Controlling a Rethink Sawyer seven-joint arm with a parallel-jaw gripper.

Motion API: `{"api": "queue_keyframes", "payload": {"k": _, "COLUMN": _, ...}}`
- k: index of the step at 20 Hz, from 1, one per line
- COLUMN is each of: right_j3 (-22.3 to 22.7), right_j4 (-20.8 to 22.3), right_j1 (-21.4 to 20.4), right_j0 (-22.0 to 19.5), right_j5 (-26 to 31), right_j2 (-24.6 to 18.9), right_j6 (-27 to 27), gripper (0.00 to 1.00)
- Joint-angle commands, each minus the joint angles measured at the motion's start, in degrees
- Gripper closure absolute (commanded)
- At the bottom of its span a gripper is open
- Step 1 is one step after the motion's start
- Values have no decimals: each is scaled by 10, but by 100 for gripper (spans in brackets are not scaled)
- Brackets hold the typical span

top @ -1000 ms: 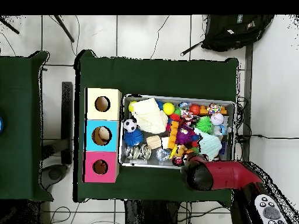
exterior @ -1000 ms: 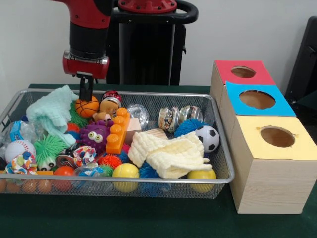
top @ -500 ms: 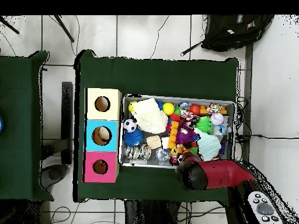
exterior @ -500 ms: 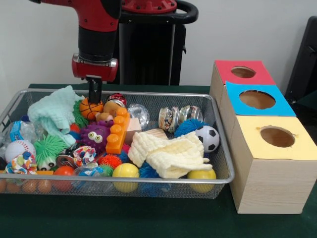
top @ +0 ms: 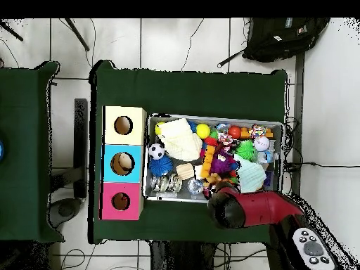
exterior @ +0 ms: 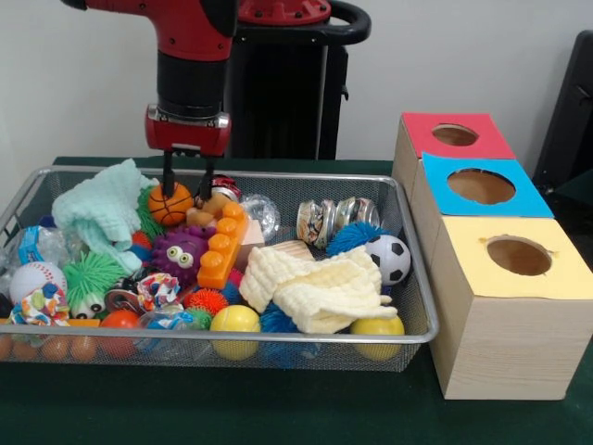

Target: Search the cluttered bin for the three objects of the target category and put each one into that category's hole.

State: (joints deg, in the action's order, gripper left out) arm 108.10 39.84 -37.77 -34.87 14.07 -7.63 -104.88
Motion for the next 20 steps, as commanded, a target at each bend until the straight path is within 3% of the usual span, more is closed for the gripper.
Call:
{"api": "queue_keyframes", "payload": {"k": 1, "right_j3": 24, "right_j4": -28, "right_j1": 37, "right_j0": 6, "right_j5": -39, "right_j2": -28, "right_j6": -77, "gripper": 0}}
{"api": "queue_keyframes", "payload": {"k": 20, "right_j3": 63, "right_j4": -68, "right_j1": 19, "right_j0": -2, "right_j5": -82, "right_j2": -34, "right_j6": -83, "gripper": 0}}
